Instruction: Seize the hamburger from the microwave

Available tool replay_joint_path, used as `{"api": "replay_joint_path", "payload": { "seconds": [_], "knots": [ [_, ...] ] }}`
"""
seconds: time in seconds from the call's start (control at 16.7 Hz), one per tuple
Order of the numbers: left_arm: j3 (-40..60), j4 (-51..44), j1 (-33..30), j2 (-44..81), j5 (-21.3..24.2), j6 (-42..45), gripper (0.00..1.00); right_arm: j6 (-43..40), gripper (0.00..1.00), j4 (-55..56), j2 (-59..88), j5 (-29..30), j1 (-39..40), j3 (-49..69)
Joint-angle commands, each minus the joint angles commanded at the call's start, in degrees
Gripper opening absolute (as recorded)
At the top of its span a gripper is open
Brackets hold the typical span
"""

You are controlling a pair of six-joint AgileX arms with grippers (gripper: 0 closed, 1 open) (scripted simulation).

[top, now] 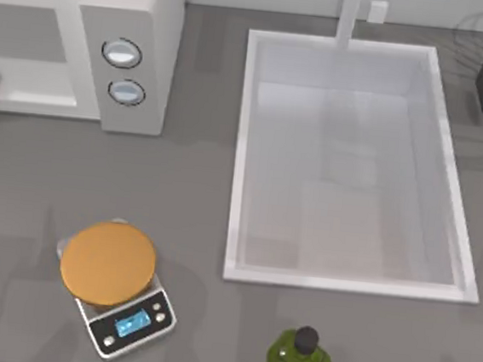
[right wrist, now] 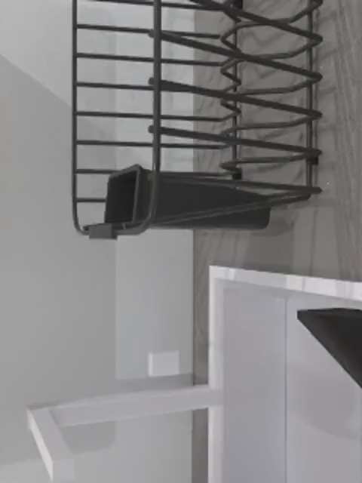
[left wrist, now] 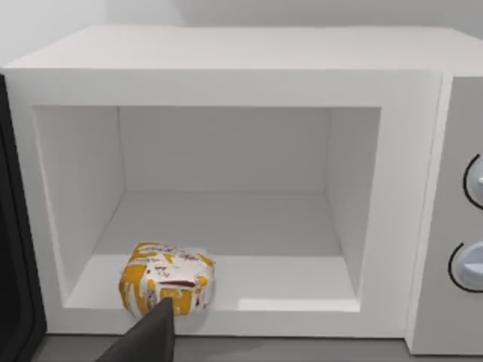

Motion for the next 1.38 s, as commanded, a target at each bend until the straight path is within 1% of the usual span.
{"api": "replay_joint_path", "payload": {
  "seconds": [0.42,0.66,0.78,0.96,1.38],
  "knots": [
    [0.0,0.0,0.0,0.0,0.0,0.0,1.0,0.0,1.0,0.0,0.0,0.0,0.0,0.0],
    [1.95,2.81,0.57,5.51,0.63,0.25,1.0,0.0,1.0,0.0,0.0,0.0,0.0,0.0],
    [4.08,5.9,1.19,11.57,1.32,0.52,1.0,0.0,1.0,0.0,0.0,0.0,0.0,0.0],
    [8.39,12.12,2.45,23.8,2.72,1.07,1.0,0.0,1.0,0.0,0.0,0.0,0.0,0.0],
    [21.74,31.42,6.36,61.97,7.05,2.77,1.0,0.0,1.0,0.0,0.0,0.0,0.0,0.0]
  ]
}}
